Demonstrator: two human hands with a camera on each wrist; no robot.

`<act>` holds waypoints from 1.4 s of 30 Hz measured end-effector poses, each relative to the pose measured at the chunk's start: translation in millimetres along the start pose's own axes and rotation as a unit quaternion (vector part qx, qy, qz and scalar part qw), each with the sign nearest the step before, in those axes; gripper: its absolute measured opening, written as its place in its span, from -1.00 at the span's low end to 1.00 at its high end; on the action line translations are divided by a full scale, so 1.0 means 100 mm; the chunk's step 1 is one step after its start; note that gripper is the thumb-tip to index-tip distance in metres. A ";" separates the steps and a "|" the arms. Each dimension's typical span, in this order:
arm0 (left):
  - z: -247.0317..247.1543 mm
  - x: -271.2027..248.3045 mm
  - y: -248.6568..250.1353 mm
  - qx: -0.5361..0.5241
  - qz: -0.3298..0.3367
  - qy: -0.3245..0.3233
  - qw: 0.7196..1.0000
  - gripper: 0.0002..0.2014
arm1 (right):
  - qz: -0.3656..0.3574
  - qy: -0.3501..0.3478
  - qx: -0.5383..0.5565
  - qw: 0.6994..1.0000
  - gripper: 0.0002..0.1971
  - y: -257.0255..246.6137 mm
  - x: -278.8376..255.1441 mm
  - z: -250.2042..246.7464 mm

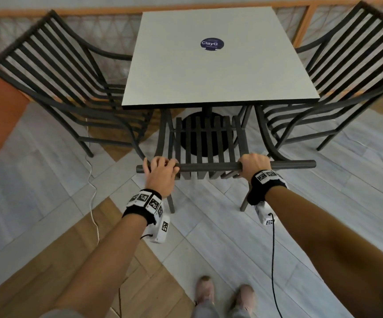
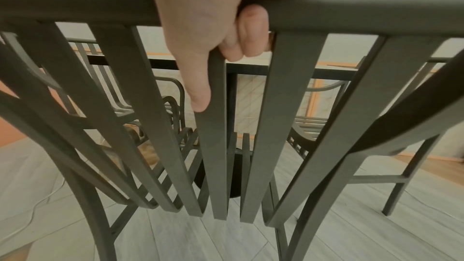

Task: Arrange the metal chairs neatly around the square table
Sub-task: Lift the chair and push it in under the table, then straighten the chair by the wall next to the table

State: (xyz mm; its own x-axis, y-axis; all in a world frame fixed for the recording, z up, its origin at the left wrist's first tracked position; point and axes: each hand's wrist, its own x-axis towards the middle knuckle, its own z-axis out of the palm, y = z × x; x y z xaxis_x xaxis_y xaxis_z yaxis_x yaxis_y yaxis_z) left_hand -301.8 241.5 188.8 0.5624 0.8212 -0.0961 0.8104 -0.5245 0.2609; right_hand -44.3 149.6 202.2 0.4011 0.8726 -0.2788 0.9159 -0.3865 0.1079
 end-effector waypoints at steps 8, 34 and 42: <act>-0.09 0.42 -0.12 -0.004 -0.006 0.015 1.000 -0.74 | -0.002 0.014 -0.004 1.000 -0.95 -0.04 0.35 -0.07; -0.68 0.21 -2.08 -0.006 -0.164 -0.088 0.982 -0.46 | -0.356 -0.019 0.113 0.928 -0.38 -2.84 0.46 -1.15; -0.99 0.58 -3.32 0.084 -0.247 -0.135 0.956 -0.68 | -0.439 0.014 0.162 0.884 -0.60 -4.05 1.35 -2.13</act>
State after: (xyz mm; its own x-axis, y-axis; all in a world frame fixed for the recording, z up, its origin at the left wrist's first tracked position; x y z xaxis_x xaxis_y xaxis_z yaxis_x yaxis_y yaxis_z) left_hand -554.9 485.6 191.6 0.1075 0.9017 -0.4187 0.9903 -0.1346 -0.0355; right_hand -358.3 487.8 323.7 -0.4573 0.8841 -0.0957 0.8241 0.3809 -0.4191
